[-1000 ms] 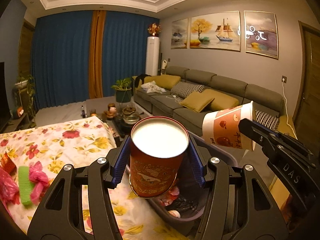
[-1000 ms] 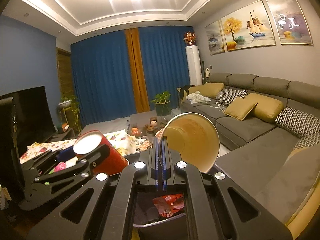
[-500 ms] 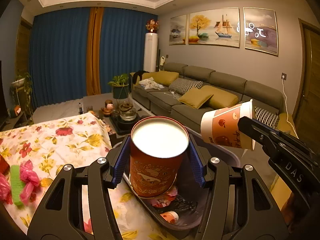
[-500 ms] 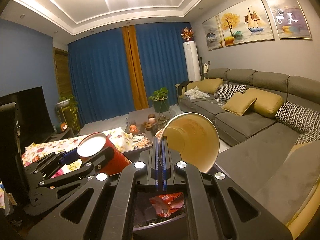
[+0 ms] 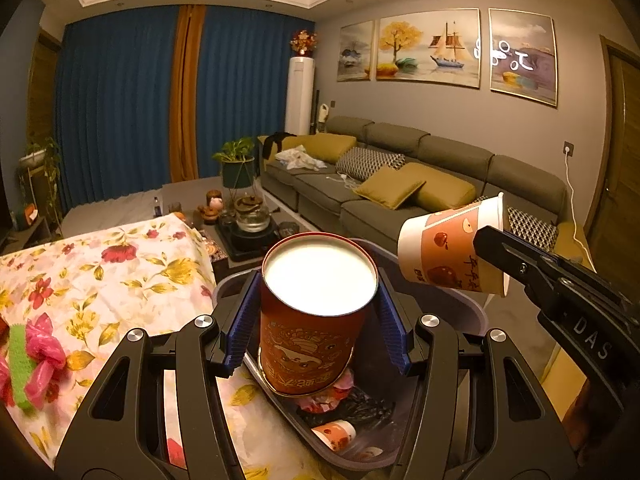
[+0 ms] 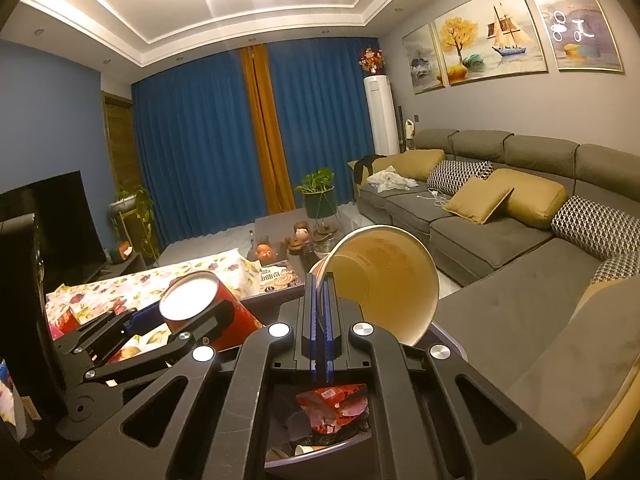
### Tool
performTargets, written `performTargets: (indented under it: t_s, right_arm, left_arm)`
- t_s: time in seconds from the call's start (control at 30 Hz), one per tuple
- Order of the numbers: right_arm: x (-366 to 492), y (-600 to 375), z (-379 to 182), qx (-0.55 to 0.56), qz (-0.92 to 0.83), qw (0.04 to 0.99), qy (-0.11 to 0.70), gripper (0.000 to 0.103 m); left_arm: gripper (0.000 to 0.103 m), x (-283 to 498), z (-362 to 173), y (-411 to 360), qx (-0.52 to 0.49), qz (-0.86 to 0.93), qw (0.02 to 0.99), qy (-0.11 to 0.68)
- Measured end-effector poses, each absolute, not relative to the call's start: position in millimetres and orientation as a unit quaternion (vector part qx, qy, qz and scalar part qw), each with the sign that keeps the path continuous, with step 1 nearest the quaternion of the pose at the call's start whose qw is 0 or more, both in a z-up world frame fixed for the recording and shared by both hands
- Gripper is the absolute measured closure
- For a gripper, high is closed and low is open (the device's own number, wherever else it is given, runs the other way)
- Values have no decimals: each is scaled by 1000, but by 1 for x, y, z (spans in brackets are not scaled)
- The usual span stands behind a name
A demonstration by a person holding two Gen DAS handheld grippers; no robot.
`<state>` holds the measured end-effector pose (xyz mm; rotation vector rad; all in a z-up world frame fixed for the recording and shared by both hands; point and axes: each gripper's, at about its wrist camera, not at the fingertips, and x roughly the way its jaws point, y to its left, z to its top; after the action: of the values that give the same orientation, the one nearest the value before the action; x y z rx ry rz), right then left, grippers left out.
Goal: Collect trash
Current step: 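Carry the red cup and orange paper cup over the grey bin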
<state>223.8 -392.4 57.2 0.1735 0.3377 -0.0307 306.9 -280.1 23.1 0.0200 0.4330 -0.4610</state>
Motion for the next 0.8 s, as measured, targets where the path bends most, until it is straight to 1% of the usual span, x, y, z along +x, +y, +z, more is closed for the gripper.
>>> performTargets:
  t_s: [0.8]
  right_arm:
    - [236,-402,50,107,-4,978,177,99]
  left_arm:
    - [48,322,4,-287,9,-227,945,235]
